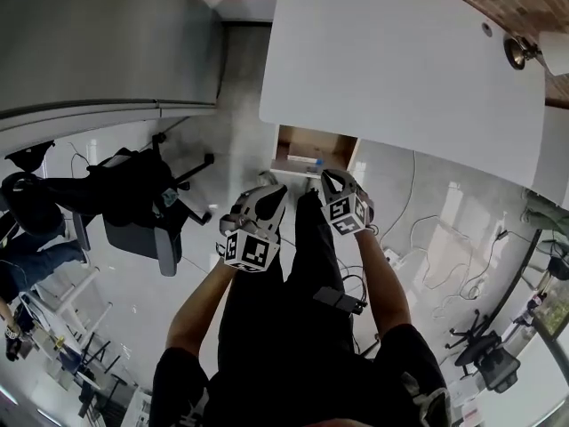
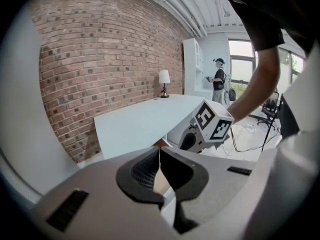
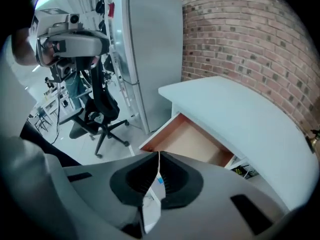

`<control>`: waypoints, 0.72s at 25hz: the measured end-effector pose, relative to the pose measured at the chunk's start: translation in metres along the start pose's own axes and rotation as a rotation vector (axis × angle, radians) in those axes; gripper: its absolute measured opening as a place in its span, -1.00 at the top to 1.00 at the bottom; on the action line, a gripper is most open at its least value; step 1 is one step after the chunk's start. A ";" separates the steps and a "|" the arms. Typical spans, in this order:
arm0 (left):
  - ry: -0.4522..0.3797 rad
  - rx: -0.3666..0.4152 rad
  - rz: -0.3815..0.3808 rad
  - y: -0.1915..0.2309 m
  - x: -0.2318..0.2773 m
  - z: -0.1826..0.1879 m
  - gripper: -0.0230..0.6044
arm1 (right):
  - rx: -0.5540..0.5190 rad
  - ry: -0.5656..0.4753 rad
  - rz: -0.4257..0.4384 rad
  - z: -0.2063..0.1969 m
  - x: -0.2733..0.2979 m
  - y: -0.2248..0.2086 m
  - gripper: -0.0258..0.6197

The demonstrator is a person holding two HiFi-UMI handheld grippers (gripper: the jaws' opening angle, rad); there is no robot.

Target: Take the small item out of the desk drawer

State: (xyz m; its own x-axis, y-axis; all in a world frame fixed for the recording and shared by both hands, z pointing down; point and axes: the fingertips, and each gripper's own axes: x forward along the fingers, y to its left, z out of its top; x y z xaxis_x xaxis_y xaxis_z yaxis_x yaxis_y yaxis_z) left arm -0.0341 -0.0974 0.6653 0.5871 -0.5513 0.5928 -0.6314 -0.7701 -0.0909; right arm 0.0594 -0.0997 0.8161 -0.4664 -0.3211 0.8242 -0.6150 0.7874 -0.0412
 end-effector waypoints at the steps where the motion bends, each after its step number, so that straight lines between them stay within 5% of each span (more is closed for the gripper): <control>1: 0.013 0.018 -0.014 -0.001 0.011 -0.009 0.89 | -0.004 0.019 0.012 -0.008 0.013 -0.002 0.82; 8: 0.125 0.117 -0.149 -0.013 0.080 -0.080 0.85 | -0.045 0.138 0.106 -0.054 0.084 -0.008 0.82; 12: 0.210 0.182 -0.237 -0.017 0.115 -0.120 0.52 | -0.076 0.209 0.156 -0.083 0.119 -0.009 0.82; 18: 0.291 0.292 -0.299 -0.026 0.154 -0.171 0.47 | -0.095 0.283 0.196 -0.112 0.158 -0.007 0.82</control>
State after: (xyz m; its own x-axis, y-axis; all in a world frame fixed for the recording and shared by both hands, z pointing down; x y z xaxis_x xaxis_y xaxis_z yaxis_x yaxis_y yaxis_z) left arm -0.0147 -0.1073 0.8957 0.5286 -0.2131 0.8217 -0.2648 -0.9611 -0.0788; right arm 0.0607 -0.0973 1.0099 -0.3670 -0.0115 0.9302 -0.4632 0.8694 -0.1720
